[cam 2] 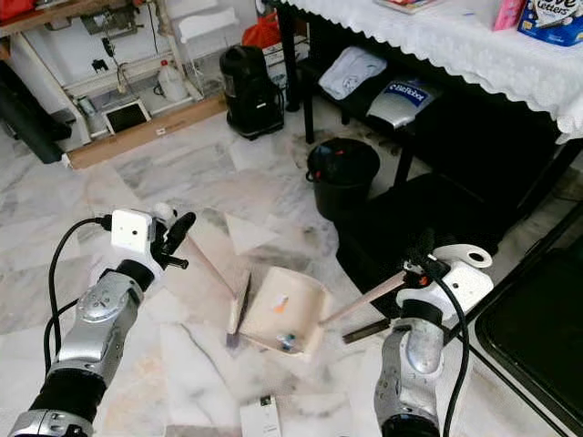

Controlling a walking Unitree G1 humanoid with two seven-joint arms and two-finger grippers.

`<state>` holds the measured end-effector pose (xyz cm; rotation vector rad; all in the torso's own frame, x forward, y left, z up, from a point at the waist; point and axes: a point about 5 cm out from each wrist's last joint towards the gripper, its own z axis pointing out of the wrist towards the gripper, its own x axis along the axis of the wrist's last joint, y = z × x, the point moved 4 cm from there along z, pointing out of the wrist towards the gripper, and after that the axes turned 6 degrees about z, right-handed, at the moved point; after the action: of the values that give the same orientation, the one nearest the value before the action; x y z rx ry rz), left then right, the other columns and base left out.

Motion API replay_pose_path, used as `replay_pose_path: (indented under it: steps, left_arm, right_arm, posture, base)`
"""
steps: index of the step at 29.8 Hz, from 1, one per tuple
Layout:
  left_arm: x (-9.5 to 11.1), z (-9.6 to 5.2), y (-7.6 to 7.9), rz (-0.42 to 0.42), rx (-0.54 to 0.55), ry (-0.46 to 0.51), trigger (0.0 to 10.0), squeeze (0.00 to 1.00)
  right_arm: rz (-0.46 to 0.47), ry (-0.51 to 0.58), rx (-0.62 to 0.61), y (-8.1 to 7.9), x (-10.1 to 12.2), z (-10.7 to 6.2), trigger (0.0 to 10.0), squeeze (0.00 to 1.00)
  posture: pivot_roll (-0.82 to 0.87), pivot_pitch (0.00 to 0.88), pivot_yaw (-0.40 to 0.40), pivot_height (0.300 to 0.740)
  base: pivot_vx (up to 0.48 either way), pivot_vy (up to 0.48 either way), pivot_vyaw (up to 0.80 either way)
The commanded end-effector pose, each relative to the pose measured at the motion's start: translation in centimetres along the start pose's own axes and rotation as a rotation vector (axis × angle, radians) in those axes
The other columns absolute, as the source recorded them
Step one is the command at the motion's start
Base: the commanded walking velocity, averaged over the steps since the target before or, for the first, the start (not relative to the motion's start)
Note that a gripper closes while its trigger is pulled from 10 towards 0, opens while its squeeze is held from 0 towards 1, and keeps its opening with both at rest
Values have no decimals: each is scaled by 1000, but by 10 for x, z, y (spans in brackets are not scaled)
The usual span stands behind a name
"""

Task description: Sweep floor

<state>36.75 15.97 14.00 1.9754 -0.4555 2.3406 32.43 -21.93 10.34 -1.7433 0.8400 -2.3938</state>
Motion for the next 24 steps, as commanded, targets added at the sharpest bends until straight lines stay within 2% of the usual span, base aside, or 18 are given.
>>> replay_pose_path:
  steps: [1,7,15,24]
  left_arm:
    - [7,2,-6,11,22,33,10000,0]
    - [6,2,-9,24,39,32,10000,0]
    - [4,-4,-13,39,84,44,10000,0]
    - [4,-8,-9,36,97,61,10000,0]
  right_arm:
    - [69,64,14,-12,15,7,10000,0]
    - [37,43,47,-16,13,6,10000,0]
    - [-87,70,114,-24,22,2,10000,0]
    - [-94,88,147,-30,33,5,10000,0]
  posture:
    - [-41,47,84,740]
    - [-49,43,84,740]
    - [-82,0,72,740]
    - [-94,0,54,740]
  base:
    - [0,0,0]
    - [0,0,0]
    - [0,0,0]
    - [0,0,0]
